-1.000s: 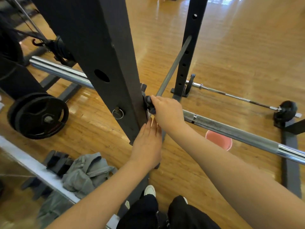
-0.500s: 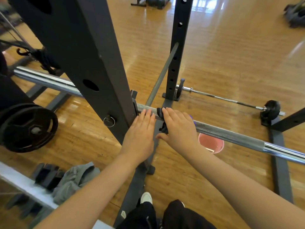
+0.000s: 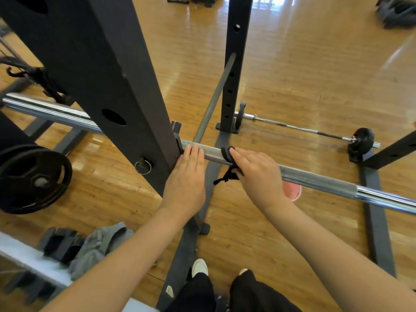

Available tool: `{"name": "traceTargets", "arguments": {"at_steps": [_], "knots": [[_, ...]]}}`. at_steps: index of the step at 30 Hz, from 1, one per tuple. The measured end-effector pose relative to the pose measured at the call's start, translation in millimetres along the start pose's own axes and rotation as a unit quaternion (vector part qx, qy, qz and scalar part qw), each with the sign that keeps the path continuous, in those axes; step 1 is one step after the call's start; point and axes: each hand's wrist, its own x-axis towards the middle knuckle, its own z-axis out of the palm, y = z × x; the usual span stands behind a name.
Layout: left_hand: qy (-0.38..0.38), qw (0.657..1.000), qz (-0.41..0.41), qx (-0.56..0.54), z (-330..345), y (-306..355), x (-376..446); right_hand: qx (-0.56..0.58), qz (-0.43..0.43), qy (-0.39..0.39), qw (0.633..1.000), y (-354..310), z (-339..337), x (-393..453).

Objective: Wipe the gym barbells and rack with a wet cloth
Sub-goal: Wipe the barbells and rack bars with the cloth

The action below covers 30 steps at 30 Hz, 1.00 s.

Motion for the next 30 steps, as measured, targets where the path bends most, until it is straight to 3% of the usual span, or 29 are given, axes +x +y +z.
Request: {"name": "traceTargets", "arguments": {"at_steps": [2, 6, 15, 19, 24, 30], "knots": [[0.021, 1.000, 0.001, 0.000, -0.4, 0.1, 4.5, -0.004, 0.021, 0.004, 1.000, 14.9, -10.8, -15.1], [-0.009, 1.000, 0.010, 0.010, -1.1, -0.4, 15.3, -0.008, 0.033, -0.003, 0.999, 12.2, -11.2, -13.4], [-0.010, 1.000, 0.004, 0.006, 2.4, -0.2, 19.8, -0.021, -0.029, -0.016, 0.999, -33.7, 24.4, 31.2], [-0.013, 1.000, -0.004, -0.017, 0.5, 0.8, 21.2, 0.011, -0.008, -0.021, 1.000, -4.5, 1.8, 5.4], [0.005, 1.000, -0.003, -0.029, 1.3, 1.5, 19.6, -0.004, 0.046, 0.040, 0.998, 46.7, -35.6, -45.5], [0.006, 1.000, -0.001, 0.002, 8.3, 0.5, 20.7, -0.029, 0.058, 0.061, 0.996, 49.1, -35.6, -52.3]]}}
